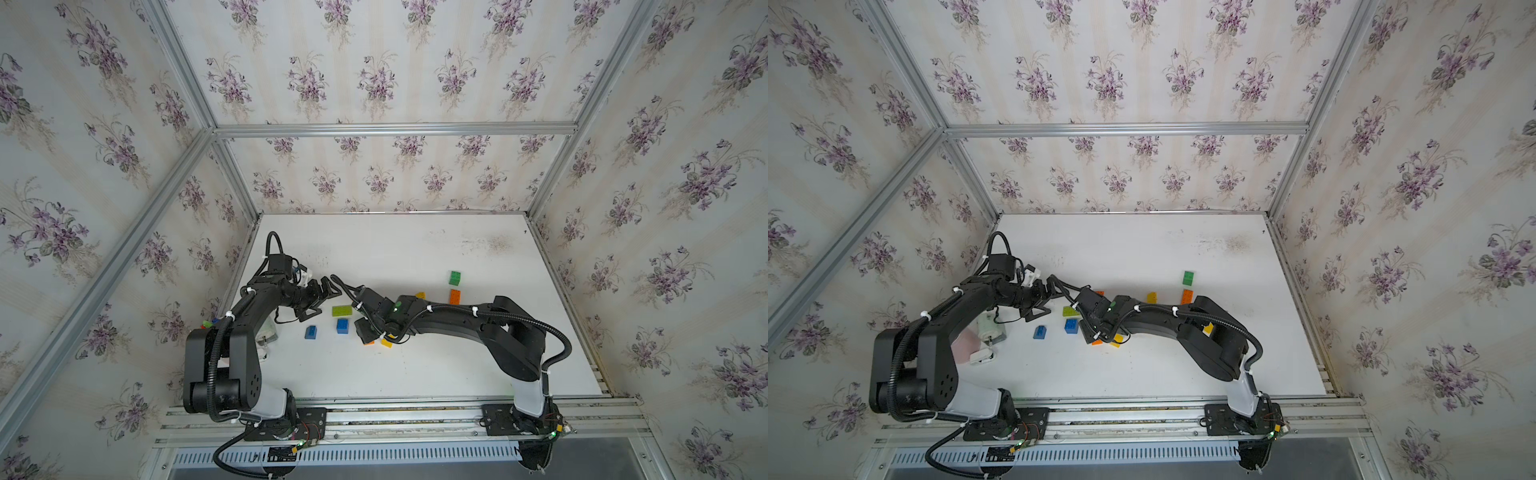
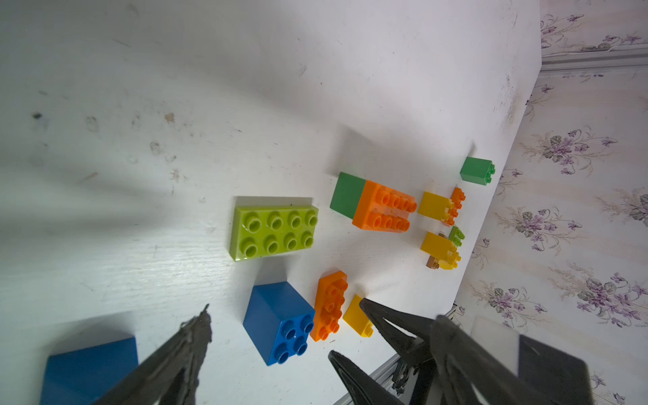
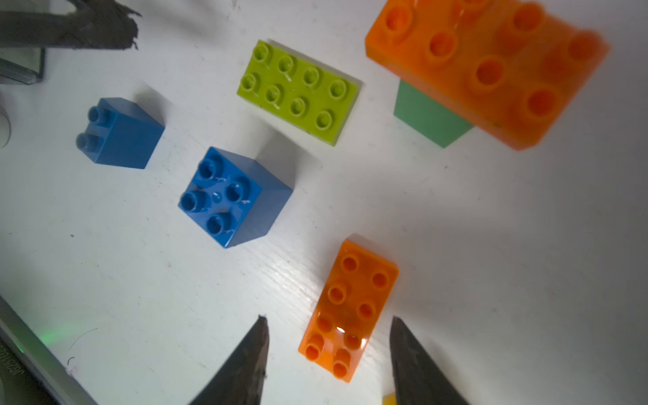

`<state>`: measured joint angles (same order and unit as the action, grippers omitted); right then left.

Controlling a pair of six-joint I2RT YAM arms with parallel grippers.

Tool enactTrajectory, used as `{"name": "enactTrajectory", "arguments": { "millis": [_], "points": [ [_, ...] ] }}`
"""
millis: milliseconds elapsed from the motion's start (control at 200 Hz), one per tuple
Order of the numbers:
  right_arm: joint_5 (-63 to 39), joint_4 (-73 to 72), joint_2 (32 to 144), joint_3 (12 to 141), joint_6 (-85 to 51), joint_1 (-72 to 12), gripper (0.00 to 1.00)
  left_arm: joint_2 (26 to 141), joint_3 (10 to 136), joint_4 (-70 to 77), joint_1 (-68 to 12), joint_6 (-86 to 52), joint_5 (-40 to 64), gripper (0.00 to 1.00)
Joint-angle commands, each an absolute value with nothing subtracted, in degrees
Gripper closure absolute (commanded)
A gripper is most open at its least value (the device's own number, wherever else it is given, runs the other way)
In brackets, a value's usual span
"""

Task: Assemble a fork with lego
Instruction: Pick up the lego brick from the center of the board, then place the lego brick at the center of the board.

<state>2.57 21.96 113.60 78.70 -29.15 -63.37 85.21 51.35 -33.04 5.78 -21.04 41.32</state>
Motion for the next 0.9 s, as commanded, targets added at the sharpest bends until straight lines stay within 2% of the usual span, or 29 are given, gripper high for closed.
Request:
{"name": "enactTrajectory", "arguments": {
  "millis": [0, 320, 560, 894],
  "points": [
    [5.5, 23.5, 115.0, 80.1, -32.9, -63.5, 0.45, 85.4, 51.0, -31.7, 6.0, -21.5, 42.6, 0.00],
    [9.3, 28.9, 120.6, 84.7, -33.3, -63.8, 0.46, 85.2, 50.5, -31.0, 6.7, -22.1, 42.7, 0.00],
    [8.7, 29.8, 122.2, 86.6, -29.4, -63.8, 0.61, 85.2, 50.1, -31.0, 7.6, -21.8, 43.0, 0.00],
    [6.2, 27.5, 120.6, 84.0, -10.7, -63.8, 0.69, 85.1, 49.7, -31.3, 8.6, -21.5, 42.9, 0.00]
  ]
}}
